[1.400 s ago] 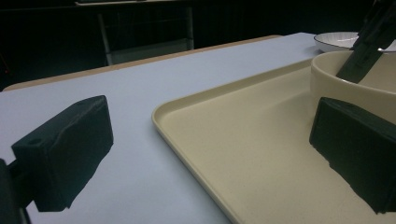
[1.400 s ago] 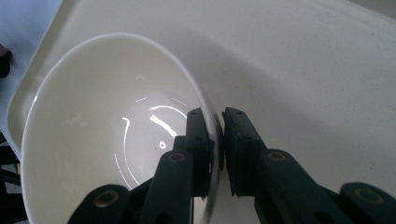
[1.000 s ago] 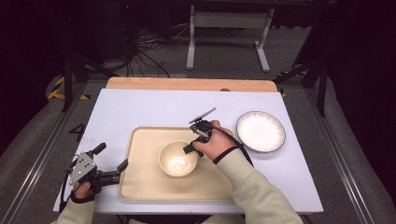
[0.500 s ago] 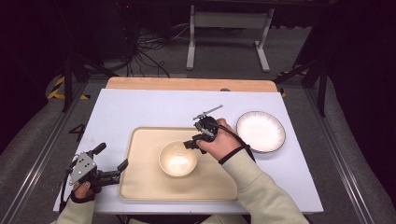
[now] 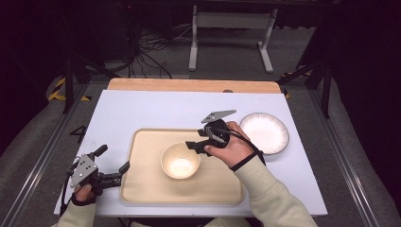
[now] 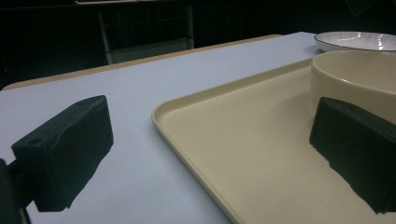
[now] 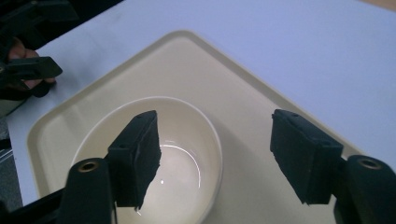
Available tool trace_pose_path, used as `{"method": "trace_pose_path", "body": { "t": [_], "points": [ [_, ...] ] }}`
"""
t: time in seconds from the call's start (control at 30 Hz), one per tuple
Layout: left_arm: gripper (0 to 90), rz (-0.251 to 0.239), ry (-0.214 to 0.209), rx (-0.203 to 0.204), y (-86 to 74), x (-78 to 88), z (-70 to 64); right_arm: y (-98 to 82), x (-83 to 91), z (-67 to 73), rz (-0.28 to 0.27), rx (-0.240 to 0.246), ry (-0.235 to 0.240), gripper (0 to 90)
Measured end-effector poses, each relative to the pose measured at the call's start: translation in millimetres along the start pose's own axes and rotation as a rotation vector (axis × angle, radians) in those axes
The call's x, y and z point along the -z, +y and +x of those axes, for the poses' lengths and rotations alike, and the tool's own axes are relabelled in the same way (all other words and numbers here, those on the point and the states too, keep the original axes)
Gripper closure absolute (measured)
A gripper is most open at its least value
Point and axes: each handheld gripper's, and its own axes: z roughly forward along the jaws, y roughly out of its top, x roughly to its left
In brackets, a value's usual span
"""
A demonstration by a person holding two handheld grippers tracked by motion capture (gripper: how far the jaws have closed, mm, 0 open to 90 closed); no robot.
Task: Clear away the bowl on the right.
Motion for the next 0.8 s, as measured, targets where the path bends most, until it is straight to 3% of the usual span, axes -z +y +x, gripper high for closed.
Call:
{"method": "trace_pose_path", "body": {
  "t": [0.1, 0.3, 0.8],
  "points": [
    [0.1, 0.000, 0.000, 0.000, 0.0, 0.0, 0.0, -5.8, 5.9, 2.5, -0.053, 0.085, 0.012, 30.2],
    [0.1, 0.002, -0.001, 0.000, 0.1, 0.0, 0.1, -9.8, 14.9, 4.7, -0.101, 0.147, -0.005, 30.0],
    [0.1, 0.001, 0.000, 0.001, 0.1, -0.2, 0.2, -25.8, 35.0, 0.5, -0.249, 0.193, 0.000, 27.4]
  ]
}}
